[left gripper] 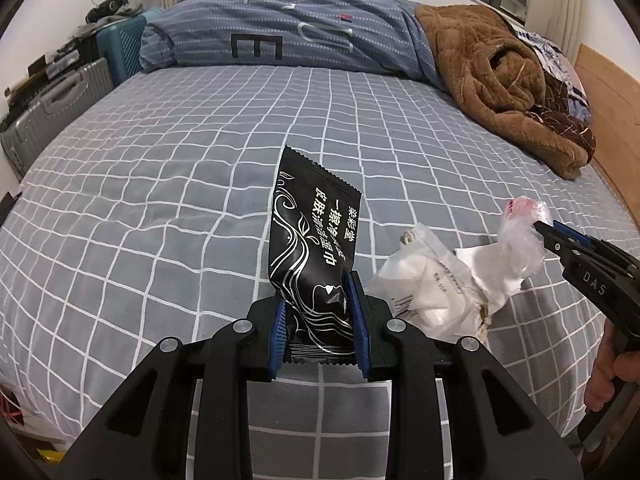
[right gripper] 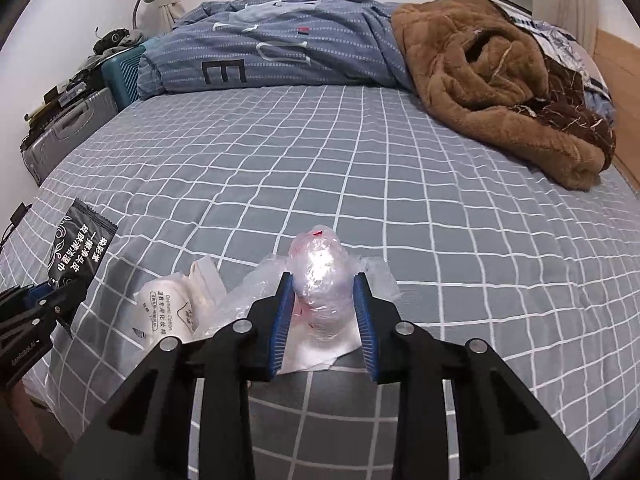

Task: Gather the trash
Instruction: 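Lift the black packet and plastic bag and carry them toward the bin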

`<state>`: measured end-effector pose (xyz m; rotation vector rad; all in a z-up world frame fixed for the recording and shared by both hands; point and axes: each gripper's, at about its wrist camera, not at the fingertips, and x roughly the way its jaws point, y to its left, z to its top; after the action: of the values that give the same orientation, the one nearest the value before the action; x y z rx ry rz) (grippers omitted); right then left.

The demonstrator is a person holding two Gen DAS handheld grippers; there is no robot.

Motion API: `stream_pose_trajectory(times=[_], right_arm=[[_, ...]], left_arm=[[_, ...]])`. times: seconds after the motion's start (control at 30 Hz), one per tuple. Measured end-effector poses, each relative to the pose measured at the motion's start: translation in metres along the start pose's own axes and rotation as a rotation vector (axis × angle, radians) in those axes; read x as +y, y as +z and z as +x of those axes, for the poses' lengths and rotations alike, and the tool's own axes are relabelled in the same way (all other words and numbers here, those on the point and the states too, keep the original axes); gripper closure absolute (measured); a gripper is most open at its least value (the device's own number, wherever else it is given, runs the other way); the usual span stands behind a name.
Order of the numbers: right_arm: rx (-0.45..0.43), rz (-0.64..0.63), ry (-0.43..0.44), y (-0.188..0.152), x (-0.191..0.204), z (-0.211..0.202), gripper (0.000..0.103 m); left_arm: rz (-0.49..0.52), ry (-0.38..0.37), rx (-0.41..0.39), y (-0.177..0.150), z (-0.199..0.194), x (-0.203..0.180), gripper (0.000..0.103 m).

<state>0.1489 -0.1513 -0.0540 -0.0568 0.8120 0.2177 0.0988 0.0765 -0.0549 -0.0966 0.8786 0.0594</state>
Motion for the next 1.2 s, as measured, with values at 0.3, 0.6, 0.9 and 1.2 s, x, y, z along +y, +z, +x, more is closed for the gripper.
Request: stream_pose_trajectory(times=[0.3, 0.6, 0.9, 1.2], right_arm=[[-0.005, 0.030, -0.029, -0.012, -0.014, -0.023, 0.074], [-0.011, 0.073, -0.036, -0.027, -0.028, -0.052, 0.073], [-0.048, 0.041, -0.068, -0.033, -0.024, -0.083, 0.073], [-0.064, 0.014, -0.057, -0.040, -0.019, -0.108, 0.073]], left_arm=[[0.018, -0.010, -0.007, -0.004, -0.014, -0.013, 0.076], [0.038, -0.017, -0.011, -0.020, -0.034, -0.026, 0.076], [0.035, -0.041, -0.033, -0.025, -0.062, -0.032, 0.076], [0.057, -0.062, -0.039, -0.039, -0.084, -0.041, 0.076]])
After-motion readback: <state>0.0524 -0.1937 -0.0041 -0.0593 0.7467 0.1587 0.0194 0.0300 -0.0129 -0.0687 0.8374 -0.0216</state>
